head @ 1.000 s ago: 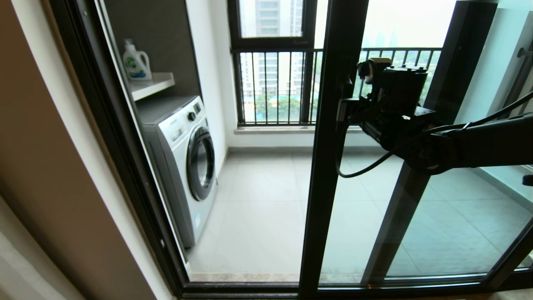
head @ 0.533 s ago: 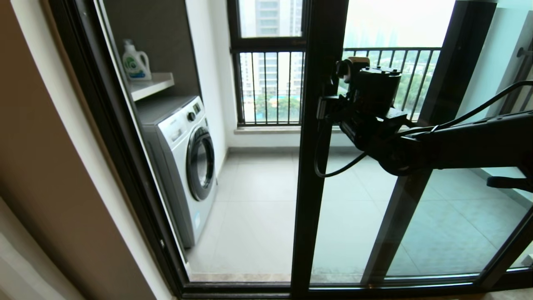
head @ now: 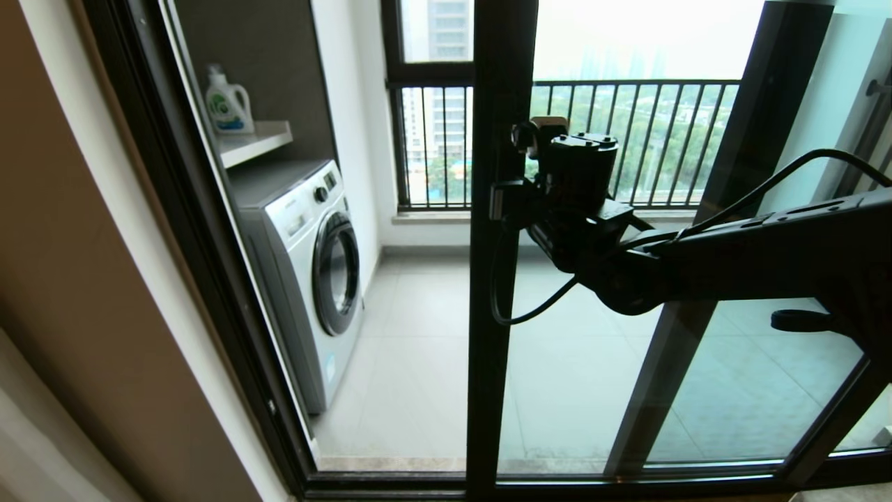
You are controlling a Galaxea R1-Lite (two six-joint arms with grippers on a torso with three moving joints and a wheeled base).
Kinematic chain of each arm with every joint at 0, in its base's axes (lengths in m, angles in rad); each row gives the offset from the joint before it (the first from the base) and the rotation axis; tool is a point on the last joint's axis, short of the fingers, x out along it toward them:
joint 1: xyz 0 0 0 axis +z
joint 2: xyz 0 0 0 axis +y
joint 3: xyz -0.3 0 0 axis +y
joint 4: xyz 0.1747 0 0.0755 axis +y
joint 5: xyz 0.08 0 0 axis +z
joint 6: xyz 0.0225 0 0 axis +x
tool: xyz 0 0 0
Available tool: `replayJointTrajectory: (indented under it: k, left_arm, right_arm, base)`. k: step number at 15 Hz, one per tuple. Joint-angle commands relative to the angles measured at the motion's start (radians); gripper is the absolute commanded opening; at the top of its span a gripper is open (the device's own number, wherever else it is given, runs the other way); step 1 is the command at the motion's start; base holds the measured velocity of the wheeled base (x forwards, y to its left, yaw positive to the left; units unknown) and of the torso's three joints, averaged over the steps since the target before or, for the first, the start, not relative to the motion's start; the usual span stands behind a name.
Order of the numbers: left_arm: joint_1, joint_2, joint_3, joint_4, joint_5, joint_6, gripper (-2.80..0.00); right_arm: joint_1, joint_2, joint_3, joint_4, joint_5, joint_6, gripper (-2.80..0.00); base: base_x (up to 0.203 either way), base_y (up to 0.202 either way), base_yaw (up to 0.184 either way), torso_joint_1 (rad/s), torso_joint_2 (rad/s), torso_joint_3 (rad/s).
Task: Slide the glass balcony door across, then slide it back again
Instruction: Close the slid door
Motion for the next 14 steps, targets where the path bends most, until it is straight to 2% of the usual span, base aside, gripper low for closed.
replayJointTrajectory:
  k: [1,4,6,11,14]
  left_arm:
    - [0.002,0.002,0.0,0.0,0.0,0.0,-2.8]
    - [0.0,0.002,0.001,0.0,0.0,0.0,-2.8]
    - [0.0,0.002,0.001,0.0,0.001,-0.001,-2.8]
    - [0.0,0.002,0.0,0.001,0.003,-0.001,-2.8]
    - [0.0,0.002,0.002,0.0,0.002,-0.001,-2.8]
  right_arm:
    - [-0.006,-0.009,0.006,-0.007,-0.023,0.002,-2.8]
    - [-0.022,-0.085,0.06,-0.006,-0.025,0.0,-2.8]
    - [-0.034,-0.181,0.171,-0.007,-0.024,0.0,-2.8]
    - [-0.066,-0.604,0.555,-0.001,-0.024,-0.013,-2.8]
    - [-0.14,-0.958,0.801,0.02,-0.026,-0.113,-2.8]
  base:
    - [0.0,0.0,0.0,0.0,0.0,0.0]
    - [0.0,0.0,0.0,0.0,0.0,0.0]
    - [0.0,0.0,0.0,0.0,0.0,0.0]
    - [0.0,0.0,0.0,0.0,0.0,0.0]
    - [0.0,0.0,0.0,0.0,0.0,0.0]
